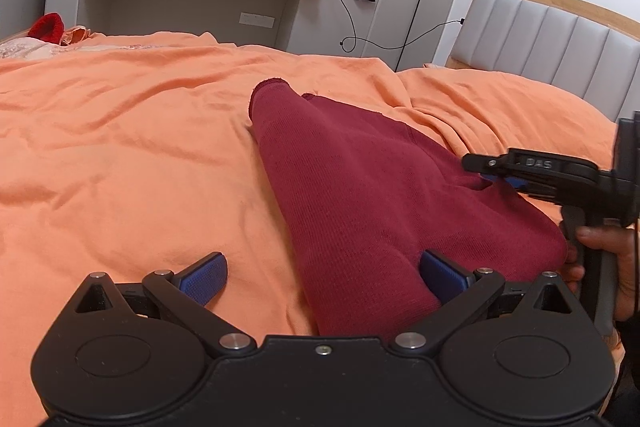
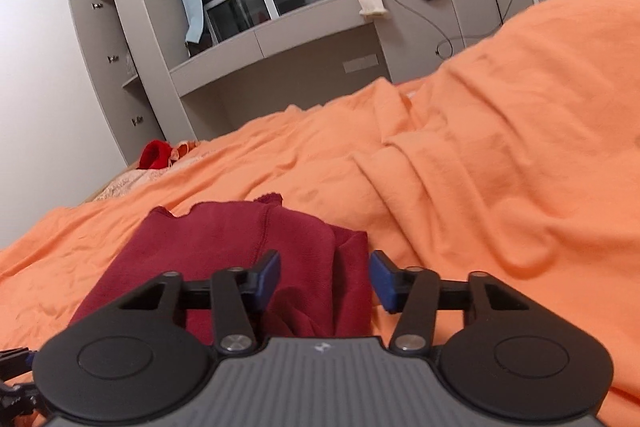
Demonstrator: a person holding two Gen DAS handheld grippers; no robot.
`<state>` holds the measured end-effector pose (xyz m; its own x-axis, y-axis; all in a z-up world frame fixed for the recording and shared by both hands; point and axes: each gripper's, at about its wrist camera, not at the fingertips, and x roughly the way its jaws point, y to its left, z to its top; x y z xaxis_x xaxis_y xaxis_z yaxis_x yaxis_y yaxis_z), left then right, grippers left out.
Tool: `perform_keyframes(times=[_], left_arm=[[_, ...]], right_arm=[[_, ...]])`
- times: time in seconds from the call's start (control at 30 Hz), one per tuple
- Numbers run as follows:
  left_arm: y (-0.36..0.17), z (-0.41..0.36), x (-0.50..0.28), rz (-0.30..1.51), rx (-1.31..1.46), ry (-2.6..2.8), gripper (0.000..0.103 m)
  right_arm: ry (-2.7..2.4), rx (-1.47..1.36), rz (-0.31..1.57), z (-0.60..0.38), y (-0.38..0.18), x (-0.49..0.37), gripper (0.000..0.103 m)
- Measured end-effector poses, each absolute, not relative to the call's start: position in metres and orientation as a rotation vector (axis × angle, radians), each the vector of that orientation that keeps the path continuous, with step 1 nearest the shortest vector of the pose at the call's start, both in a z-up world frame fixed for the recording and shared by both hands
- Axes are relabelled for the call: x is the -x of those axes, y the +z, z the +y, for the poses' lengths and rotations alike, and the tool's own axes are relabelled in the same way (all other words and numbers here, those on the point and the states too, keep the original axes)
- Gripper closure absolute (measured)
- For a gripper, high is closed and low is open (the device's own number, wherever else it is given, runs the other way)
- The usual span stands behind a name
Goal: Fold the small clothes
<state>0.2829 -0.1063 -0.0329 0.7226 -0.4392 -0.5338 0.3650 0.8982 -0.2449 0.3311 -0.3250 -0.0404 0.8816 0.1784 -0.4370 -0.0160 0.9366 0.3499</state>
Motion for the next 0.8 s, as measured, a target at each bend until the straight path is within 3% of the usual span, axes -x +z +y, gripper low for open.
perform_keyframes(times=[0.1,0.2,0.43,0.7,0.73,0.8], left_arm=[[-0.033,-0.106,-0.284,0.623,0.127,-0.450,0.001],[-0.034,-0.106,-0.286,0.623,0.129,-0.452,0.001],[-0.034,-0.113,-0.277,0.575,0.073,-0.483,0.001],[-0.037,-0.115,-0.279,0.594,0.075,-0.493,0.001],[-0.036,-0.114,-0.280,0.595,0.076,-0.493,0.001],[-0.036,-0.113,-0.282,0.598,0.081,-0.495,0.001]], right_arm=[[0.124,-0.392,0.509,-0.326,-0.047,-0.337,0.082],[0.125,-0.375,0.497,-0.323,-0.047,-0.335,0.095],[0.049,-0.243,0.423,-0.315,-0.026,-0.312,0.097],[0.051,-0.309,0.486,-0.326,-0.048,-0.321,0.095],[0.049,-0.317,0.481,-0.326,-0.046,-0.319,0.093],[0.039,-0.339,0.468,-0.331,-0.044,-0.315,0.074]])
